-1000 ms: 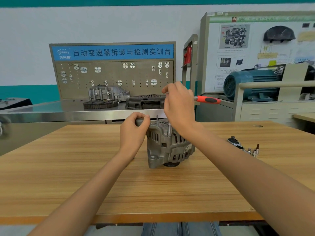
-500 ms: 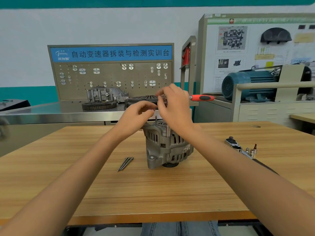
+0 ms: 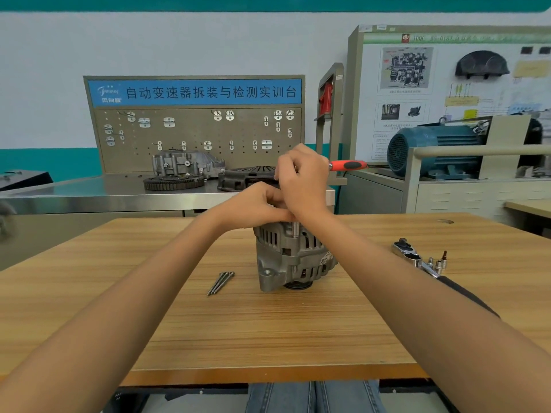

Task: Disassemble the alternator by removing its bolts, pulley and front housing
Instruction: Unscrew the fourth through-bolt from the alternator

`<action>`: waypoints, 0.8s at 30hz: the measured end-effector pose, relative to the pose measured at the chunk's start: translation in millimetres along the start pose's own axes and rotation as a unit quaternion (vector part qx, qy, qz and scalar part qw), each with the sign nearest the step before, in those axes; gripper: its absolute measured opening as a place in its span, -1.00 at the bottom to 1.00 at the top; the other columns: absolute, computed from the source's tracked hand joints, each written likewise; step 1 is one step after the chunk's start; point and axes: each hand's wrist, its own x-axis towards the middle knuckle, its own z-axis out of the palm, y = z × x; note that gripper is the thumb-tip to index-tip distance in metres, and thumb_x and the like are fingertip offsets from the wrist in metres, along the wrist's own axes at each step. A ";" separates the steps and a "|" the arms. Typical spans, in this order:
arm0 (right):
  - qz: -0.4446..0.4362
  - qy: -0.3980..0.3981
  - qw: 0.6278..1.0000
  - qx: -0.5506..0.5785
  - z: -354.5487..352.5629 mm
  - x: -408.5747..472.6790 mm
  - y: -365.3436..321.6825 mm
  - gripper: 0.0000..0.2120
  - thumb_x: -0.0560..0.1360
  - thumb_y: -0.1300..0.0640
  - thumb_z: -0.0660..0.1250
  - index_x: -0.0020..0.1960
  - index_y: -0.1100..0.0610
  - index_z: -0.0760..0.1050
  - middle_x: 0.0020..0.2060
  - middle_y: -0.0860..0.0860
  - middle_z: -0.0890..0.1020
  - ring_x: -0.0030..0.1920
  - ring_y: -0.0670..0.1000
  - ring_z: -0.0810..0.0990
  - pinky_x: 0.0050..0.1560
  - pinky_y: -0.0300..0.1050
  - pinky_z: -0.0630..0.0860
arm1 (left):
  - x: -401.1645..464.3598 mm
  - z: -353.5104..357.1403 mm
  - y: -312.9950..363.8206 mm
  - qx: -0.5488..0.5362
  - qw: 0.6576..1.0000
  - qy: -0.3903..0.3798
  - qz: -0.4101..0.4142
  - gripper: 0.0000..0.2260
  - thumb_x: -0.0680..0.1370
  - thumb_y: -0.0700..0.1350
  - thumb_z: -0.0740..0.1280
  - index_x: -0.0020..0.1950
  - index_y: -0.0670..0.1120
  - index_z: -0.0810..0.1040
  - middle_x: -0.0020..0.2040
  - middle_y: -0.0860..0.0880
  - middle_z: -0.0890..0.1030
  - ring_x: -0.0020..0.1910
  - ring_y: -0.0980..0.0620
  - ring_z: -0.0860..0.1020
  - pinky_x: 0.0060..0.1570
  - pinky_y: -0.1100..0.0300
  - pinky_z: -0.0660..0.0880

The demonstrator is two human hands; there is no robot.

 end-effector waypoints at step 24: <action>0.107 0.017 0.967 0.230 1.2 6.4 -7.3 -0.60 0.44 0.17 0.10 -0.56 0.09 0.14 -0.61 0.00 0.20 -0.49 0.01 0.17 -0.37 -0.18 0.16 | -0.2 9.3 -1.9 0.036 0.998 0.055 0.004 -0.77 0.43 -0.09 0.47 -0.36 0.22 0.64 -0.41 0.16 0.62 -0.35 0.27 0.53 -0.15 0.07 0.51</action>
